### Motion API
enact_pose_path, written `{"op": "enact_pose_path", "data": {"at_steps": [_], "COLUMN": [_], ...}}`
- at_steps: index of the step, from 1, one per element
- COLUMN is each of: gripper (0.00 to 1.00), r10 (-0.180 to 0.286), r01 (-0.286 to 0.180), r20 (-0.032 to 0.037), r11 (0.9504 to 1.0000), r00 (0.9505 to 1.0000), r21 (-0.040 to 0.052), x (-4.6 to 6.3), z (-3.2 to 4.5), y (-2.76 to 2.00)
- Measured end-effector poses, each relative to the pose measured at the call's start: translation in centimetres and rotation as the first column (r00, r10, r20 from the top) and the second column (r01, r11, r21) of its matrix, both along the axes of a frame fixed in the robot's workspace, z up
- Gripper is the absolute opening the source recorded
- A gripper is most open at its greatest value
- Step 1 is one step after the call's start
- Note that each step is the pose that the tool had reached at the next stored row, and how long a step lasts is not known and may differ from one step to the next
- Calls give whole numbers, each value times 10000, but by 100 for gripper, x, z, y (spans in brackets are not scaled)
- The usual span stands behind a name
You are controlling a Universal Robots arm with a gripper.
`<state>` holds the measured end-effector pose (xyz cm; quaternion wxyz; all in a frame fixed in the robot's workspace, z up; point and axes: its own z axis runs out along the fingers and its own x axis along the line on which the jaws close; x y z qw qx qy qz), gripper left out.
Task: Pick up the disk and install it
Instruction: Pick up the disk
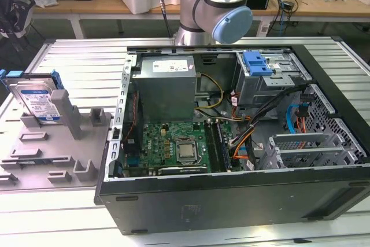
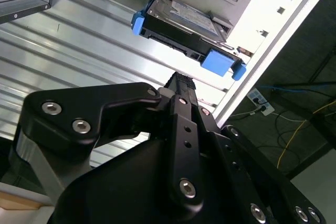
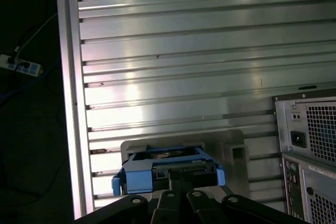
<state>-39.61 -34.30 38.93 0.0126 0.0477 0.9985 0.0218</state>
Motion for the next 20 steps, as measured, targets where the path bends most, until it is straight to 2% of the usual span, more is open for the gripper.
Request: {"op": "enact_pose_path", "data": {"at_steps": [3,7,9,12,13,14,20], "gripper": [11,11,11,29,29,36,37], "r10": [0,4,4,5,5,5,5], "r01": [0,-4,-4,-5,-5,-5,-5], "r20": [-1,-88,-105,-126,-130,-132,-148], "r11": [10000,10000,10000,10000,10000,10000,10000], "r00": [10000,10000,9999,9999,9999,9999,9999], "r21": [0,0,0,0,0,0,0], "x": [0,0,0,0,0,0,0], "z": [0,0,0,0,0,0,-1], "y": [0,0,0,0,0,0,0]}}
